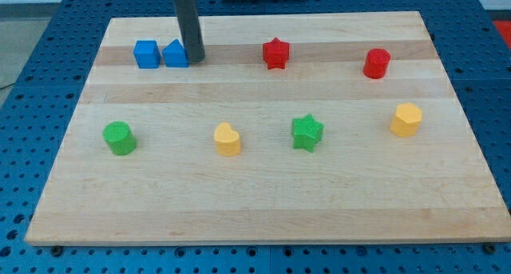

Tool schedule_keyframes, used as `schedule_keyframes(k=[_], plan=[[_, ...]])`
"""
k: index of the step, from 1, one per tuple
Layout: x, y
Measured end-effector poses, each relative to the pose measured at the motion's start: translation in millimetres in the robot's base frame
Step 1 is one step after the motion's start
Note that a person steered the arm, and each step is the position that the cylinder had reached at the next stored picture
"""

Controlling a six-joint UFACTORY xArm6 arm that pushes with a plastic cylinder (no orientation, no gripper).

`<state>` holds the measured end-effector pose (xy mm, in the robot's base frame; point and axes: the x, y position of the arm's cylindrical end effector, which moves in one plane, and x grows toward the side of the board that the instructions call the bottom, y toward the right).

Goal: Slide red star to the red circle

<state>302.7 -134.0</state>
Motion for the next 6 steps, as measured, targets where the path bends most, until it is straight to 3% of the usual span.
schedule_keyframes(k=[2, 3, 6], plan=[[7.4, 10.3], [24.5, 56.8], [-2.7, 186.6]])
